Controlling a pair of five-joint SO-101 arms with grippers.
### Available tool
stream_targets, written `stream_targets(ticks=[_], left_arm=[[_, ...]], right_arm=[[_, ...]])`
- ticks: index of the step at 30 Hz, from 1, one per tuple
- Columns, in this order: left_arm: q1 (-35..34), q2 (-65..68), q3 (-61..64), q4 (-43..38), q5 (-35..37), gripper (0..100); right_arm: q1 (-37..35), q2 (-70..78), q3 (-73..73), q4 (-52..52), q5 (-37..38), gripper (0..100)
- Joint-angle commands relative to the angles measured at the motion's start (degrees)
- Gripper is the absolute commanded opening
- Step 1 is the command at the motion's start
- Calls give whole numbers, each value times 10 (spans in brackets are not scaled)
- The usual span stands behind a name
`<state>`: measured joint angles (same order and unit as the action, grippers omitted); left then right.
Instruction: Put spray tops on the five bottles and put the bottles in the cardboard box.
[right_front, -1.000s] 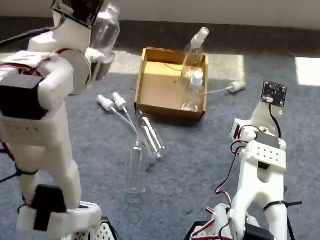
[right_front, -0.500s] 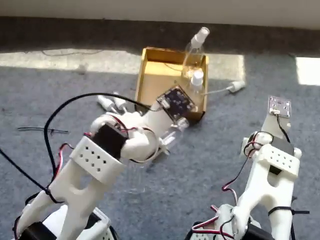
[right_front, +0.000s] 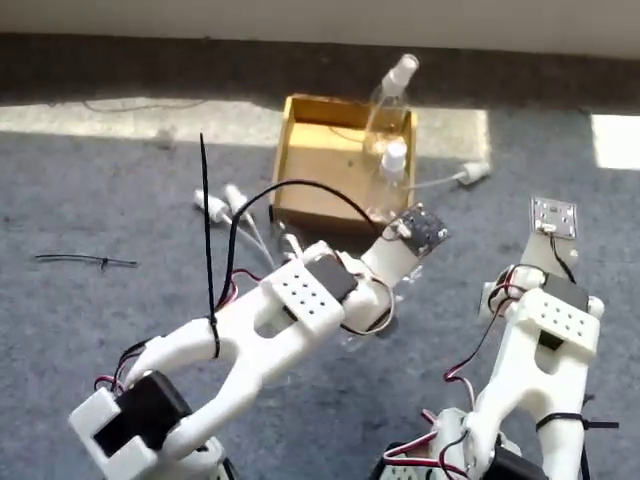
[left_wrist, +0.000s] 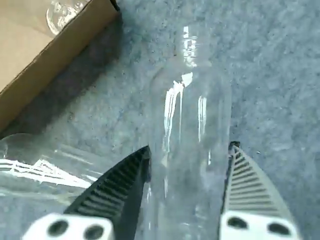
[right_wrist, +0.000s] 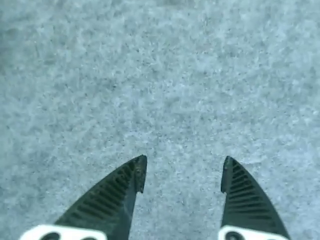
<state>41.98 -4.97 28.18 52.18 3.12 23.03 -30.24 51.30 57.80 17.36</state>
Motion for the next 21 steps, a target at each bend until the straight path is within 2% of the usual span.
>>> stream_targets(ticks=[1,7,13,19,21], left_arm=[[24,4,-36,-12,5,232],[36,3,-54,-9,3,253],[32,2,-121,73,2,261],[-64,-58,-251,219,1,213],[-103,-94,-278,255,0,213]], right_arm=[[22,-22,-13,4,7,213],[34,-22,-43,5,8,214],[35,-16,-74,38,33,214],[41,-7,-185,93,39,214],[30,19,-248,114,10,214]])
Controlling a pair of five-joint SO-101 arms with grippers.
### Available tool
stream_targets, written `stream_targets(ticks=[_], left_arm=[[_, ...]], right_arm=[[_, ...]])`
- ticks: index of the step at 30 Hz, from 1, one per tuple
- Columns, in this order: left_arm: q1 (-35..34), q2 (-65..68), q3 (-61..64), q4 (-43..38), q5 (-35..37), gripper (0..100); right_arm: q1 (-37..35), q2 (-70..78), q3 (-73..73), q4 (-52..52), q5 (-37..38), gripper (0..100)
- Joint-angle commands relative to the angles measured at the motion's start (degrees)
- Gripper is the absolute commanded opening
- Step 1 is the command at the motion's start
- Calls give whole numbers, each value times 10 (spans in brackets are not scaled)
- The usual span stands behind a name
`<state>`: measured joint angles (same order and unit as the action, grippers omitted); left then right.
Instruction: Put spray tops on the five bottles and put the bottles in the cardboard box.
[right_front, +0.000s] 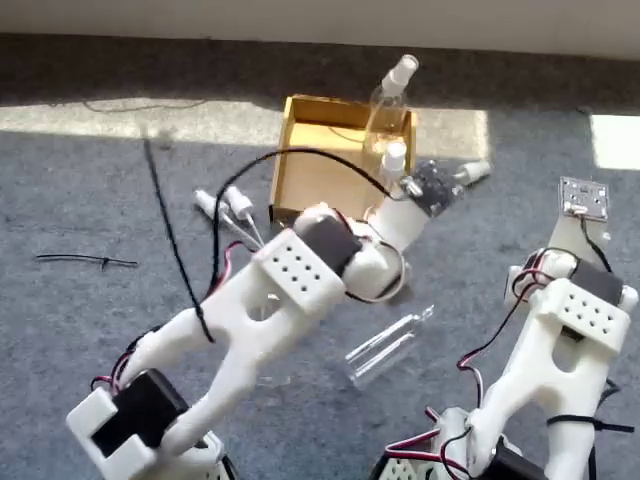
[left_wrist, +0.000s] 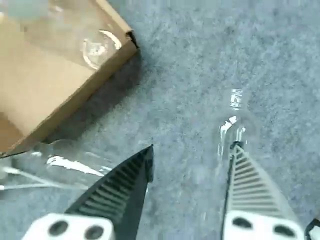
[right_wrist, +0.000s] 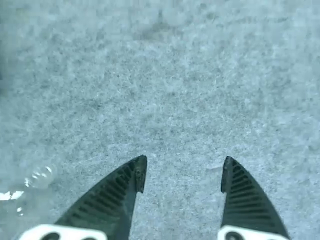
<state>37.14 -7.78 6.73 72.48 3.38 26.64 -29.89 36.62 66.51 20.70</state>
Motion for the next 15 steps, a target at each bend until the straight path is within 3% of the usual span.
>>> stream_targets(ticks=[1,6,10,15], left_arm=[[-74,-87,-72,69,-11,213],[-143,-184,-58,128,-48,213],[-230,-253,25,133,-87,213],[-344,-316,218,50,-96,213]], right_arm=[[-12,36,-138,36,-42,214],[-56,180,-322,84,-118,214],[-102,319,-465,106,-167,214],[-146,483,-653,160,-236,214]])
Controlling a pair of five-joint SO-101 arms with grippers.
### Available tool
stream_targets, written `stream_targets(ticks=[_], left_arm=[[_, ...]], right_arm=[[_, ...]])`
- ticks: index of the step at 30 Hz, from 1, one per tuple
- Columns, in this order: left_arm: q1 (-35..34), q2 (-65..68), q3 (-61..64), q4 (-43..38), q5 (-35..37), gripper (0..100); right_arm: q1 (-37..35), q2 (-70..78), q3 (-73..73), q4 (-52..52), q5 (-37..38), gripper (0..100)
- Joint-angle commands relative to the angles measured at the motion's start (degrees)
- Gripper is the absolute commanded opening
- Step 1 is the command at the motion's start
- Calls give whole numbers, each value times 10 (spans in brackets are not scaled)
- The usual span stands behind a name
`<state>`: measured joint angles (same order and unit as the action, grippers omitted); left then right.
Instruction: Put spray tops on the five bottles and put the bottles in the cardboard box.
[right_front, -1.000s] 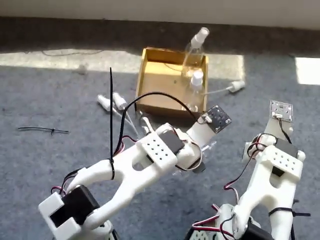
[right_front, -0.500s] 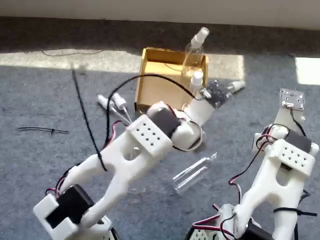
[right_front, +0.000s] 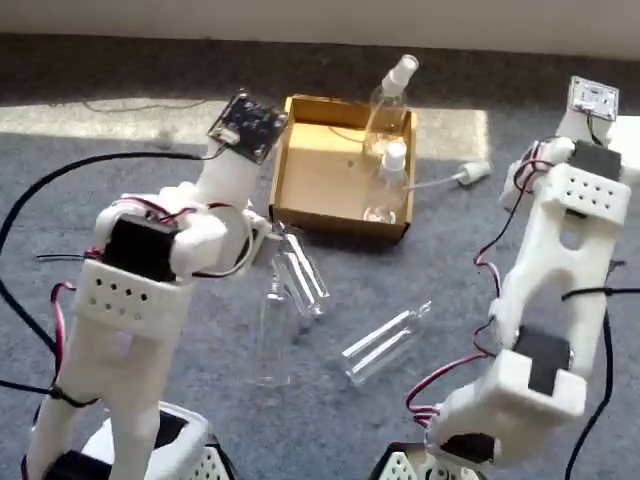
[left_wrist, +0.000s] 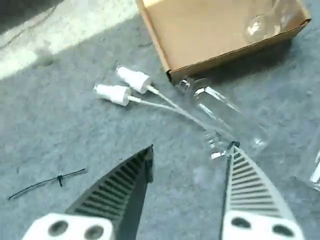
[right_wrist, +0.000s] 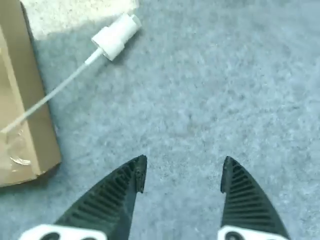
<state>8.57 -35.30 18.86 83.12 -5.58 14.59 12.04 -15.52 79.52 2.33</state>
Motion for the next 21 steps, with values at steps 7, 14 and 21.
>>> stream_targets(ticks=[7,14,21], left_arm=[[-136,-114,318,-241,-9,214],[-135,-129,335,-249,-6,214],[-94,-130,359,-262,-6,212]], right_arm=[[-36,247,-390,72,-256,214],[-52,410,-599,48,-311,214],[-67,528,-692,-1,-310,214]])
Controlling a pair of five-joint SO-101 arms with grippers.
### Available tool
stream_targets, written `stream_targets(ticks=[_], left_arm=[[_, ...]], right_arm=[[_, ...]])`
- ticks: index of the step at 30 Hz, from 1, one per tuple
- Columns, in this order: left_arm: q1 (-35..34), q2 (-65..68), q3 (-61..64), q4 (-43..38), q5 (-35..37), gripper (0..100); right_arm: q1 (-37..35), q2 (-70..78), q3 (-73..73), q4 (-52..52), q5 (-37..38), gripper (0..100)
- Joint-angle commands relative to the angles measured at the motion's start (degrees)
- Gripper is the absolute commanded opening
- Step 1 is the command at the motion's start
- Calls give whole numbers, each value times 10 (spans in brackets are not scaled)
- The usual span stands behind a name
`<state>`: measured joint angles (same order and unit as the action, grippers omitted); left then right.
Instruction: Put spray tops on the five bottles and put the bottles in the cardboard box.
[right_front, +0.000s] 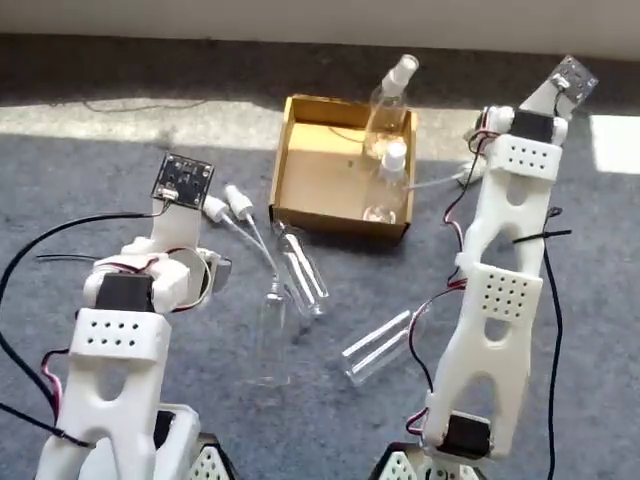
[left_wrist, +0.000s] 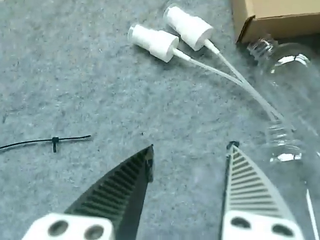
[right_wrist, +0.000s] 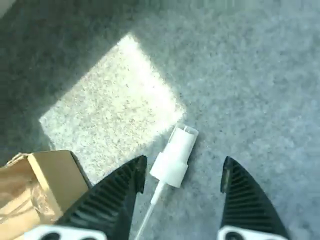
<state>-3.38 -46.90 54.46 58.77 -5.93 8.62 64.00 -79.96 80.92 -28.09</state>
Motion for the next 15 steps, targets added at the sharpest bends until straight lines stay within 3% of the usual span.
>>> stream_targets(ticks=[1,4,10,15], left_arm=[[31,-15,7,-24,-3,211],[34,-15,11,-28,-3,211],[36,-16,13,-28,-3,211],[36,-16,13,-28,-3,210]], right_arm=[[-7,18,-50,-15,-4,214],[2,35,-51,10,-6,214],[21,-16,-173,208,-2,214],[22,-54,-182,204,92,214]])
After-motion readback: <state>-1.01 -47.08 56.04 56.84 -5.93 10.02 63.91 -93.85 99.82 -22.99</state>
